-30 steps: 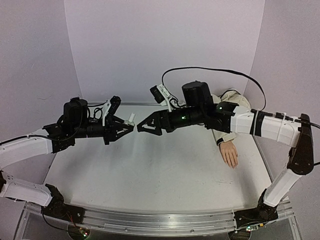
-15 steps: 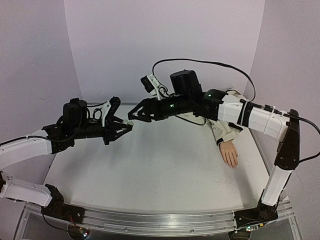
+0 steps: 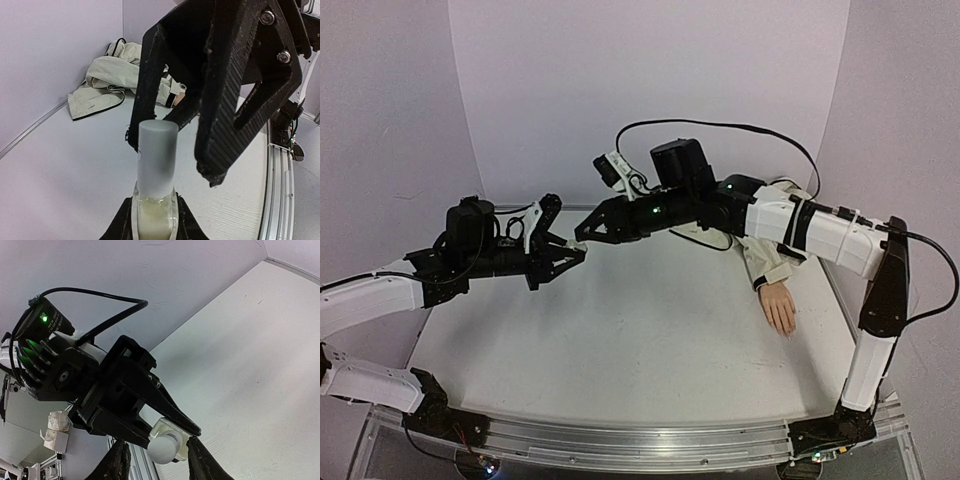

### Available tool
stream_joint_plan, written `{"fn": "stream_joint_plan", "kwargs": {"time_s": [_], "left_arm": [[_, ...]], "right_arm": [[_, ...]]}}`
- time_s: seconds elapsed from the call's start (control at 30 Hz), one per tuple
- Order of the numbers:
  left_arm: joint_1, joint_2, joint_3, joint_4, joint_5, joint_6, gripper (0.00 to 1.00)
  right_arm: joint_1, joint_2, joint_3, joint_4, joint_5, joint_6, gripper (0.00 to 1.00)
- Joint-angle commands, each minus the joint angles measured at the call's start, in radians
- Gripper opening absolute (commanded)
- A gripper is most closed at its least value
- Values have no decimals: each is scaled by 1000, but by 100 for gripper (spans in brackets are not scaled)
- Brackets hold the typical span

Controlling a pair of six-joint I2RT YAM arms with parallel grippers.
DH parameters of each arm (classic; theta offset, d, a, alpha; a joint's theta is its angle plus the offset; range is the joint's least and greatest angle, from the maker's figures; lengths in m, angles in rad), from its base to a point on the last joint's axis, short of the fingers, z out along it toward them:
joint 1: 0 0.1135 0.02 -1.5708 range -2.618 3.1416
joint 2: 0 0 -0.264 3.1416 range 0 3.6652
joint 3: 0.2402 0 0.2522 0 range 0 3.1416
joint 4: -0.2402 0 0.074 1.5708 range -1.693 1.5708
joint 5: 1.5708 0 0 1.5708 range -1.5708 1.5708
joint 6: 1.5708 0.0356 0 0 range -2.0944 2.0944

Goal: Paint the nails

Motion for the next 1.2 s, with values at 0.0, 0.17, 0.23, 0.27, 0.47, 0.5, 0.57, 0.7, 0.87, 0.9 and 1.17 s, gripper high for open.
{"fn": "stream_joint_plan", "kwargs": {"time_s": [0.0, 0.17, 0.23, 0.27, 0.47, 0.5, 0.57, 0.7, 0.87, 0.9, 1.17], "left_arm": [[-4, -11, 19, 28, 17, 13, 0], [-4, -11, 22, 25, 23, 13, 0], [-4, -10, 23, 23, 25, 13, 0], [-4, -10, 24, 23, 28, 13, 0], [-5, -9, 23, 22, 33, 16, 0], [-5, -8, 22, 20, 34, 17, 0], [-5, -4, 23, 19, 38, 17, 0], [-5, -4, 26, 15, 62, 9, 0], [-5, 4, 35, 10, 100, -2, 0], [-5, 6, 36, 9, 105, -4, 0], [-5, 17, 44, 5, 121, -6, 0]], "right_arm": [[1, 26, 63, 14, -43, -9, 39], [0, 36, 77, 14, -43, -11, 36], [0, 41, 84, 14, -42, -13, 35], [1, 43, 86, 14, -40, -13, 33], [1, 46, 84, 14, -33, -17, 18], [1, 45, 81, 14, -30, -19, 15], [1, 38, 73, 14, -31, -29, 10], [0, 15, 36, 15, -37, -79, 0], [-1, -22, -14, 17, -47, -134, 0], [-1, -29, -23, 17, -45, -138, 0], [-2, -35, -32, 14, -29, -88, 48]]}}
